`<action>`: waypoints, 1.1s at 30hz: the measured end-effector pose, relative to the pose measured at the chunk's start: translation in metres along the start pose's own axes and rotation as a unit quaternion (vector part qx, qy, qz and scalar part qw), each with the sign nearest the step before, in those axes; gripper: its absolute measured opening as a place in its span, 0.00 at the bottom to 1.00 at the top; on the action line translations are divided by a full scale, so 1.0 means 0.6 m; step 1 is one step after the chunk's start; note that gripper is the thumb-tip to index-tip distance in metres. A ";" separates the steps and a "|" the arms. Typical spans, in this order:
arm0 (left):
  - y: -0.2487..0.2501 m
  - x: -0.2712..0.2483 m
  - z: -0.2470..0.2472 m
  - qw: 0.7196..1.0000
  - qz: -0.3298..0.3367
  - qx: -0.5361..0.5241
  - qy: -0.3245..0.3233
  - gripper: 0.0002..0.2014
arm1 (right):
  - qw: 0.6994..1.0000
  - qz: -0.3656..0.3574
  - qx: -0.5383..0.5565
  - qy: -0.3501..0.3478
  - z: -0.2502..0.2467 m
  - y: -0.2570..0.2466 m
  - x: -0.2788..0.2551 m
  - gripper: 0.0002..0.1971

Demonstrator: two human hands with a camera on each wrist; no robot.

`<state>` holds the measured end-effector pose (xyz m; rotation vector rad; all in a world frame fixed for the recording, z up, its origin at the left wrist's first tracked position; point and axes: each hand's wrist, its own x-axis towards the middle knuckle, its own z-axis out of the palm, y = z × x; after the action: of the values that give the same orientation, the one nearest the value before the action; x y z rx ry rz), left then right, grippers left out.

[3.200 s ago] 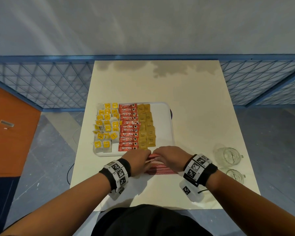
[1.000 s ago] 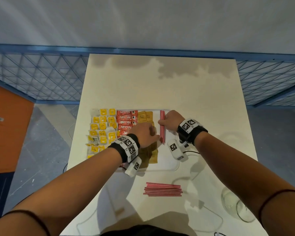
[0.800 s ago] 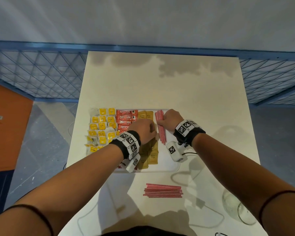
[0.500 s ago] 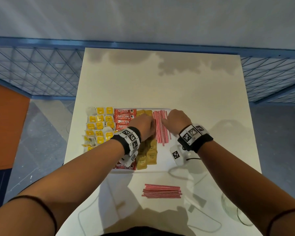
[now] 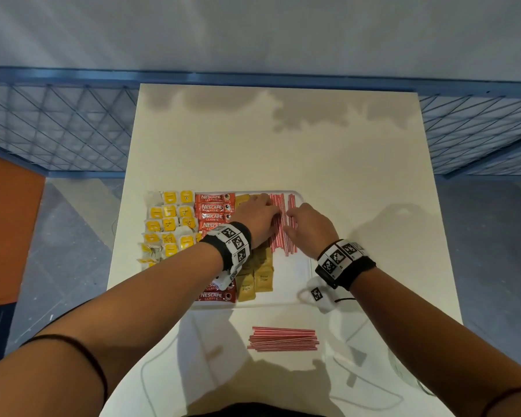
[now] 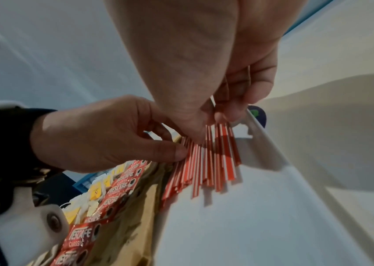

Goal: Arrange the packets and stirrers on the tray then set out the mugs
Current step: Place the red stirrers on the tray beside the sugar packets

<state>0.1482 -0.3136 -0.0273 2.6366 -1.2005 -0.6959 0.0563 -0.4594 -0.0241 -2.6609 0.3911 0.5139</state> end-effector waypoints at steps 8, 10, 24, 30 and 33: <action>0.003 0.001 0.008 0.999 0.018 0.038 -0.005 0.24 | 1.000 -0.004 0.022 0.008 -0.003 0.008 -0.005 0.18; 0.004 0.001 0.009 0.999 0.020 0.044 -0.015 0.24 | 1.000 -0.009 0.025 -0.002 -0.003 0.009 -0.007 0.19; 0.003 0.000 0.011 0.998 0.002 0.054 -0.024 0.30 | 0.999 0.033 0.031 0.024 0.003 0.003 -0.005 0.15; 0.004 -0.002 0.011 0.998 0.010 0.054 -0.039 0.29 | 0.998 0.038 0.040 0.012 -0.003 0.004 -0.010 0.17; 0.003 -0.005 0.010 0.999 0.013 0.040 -0.029 0.29 | 0.998 0.006 0.064 0.005 -0.009 0.010 -0.017 0.17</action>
<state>0.1425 -0.3126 -0.0308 2.6777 -1.3020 -0.7390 0.0467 -0.4648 -0.0174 -2.5415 0.4285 0.4625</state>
